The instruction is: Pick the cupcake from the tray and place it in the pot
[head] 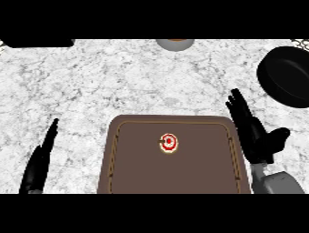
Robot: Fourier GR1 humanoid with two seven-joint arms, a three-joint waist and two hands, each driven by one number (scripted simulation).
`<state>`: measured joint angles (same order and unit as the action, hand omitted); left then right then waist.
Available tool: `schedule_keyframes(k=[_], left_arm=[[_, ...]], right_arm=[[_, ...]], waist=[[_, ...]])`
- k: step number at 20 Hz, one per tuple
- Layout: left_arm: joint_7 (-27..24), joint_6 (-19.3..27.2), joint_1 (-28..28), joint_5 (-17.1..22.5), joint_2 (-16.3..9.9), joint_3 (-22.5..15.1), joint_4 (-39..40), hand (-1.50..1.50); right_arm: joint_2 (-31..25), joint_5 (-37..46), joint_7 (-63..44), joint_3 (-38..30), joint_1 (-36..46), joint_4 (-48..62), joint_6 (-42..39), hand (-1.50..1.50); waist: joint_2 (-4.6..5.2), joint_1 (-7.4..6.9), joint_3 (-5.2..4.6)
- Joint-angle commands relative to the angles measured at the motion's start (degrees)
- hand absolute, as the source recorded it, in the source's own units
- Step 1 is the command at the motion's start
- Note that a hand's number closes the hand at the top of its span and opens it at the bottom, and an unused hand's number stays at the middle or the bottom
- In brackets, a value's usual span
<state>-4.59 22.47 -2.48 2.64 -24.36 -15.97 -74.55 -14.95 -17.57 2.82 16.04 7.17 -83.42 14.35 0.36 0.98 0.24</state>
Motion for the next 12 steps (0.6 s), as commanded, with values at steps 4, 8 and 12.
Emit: schedule_keyframes(k=[4,8,12], left_arm=[[5.39,-1.73,3.60,2.32,-3.64,4.75,-4.81,0.00],[3.94,-2.28,1.89,3.87,-4.17,6.10,-4.44,0.00],[6.52,-3.22,2.30,5.61,-4.10,6.73,-5.73,0.00]], right_arm=[[-0.23,7.43,-12.77,-0.29,-7.56,-4.67,17.11,1.50],[-15.32,26.48,-9.42,-0.46,-11.36,1.23,25.03,-1.50],[-9.14,39.37,-10.51,6.79,-14.57,-7.79,38.23,-1.50]], waist=[[-0.79,0.35,-0.34],[-1.24,1.86,-1.65],[-1.31,1.42,-0.80]])
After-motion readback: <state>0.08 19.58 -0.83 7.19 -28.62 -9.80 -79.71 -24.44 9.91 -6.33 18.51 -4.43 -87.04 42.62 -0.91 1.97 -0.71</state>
